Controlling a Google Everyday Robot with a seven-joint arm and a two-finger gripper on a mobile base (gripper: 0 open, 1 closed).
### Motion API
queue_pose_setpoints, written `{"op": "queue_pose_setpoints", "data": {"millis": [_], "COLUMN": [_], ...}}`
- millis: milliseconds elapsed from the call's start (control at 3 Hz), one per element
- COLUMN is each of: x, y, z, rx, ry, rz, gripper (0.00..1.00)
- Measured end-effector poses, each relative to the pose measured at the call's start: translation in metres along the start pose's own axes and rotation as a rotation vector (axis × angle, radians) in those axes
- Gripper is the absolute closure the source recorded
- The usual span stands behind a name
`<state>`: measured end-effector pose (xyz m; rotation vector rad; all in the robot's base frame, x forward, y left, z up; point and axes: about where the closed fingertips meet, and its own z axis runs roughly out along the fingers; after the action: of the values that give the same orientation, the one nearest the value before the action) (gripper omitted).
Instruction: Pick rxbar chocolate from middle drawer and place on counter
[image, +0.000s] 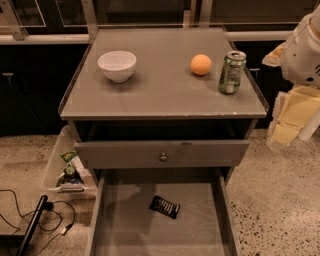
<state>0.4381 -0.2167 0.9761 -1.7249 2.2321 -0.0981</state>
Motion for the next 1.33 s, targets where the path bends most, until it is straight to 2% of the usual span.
{"op": "queue_pose_setpoints", "data": {"millis": [333, 667, 1000, 1333], "x": [0.001, 0.008, 0.012, 0.013], "y": [0.002, 0.017, 0.043, 0.070], "z": [0.006, 0.047, 0.108, 0.183], "rx": [-0.001, -0.050, -0.101, -0.169], "ry": [0.000, -0.002, -0.046, -0.064], "rz": [0.003, 0.020, 0.007, -0.031], "gripper": [0.00, 0.00, 0.00, 0.00]}}
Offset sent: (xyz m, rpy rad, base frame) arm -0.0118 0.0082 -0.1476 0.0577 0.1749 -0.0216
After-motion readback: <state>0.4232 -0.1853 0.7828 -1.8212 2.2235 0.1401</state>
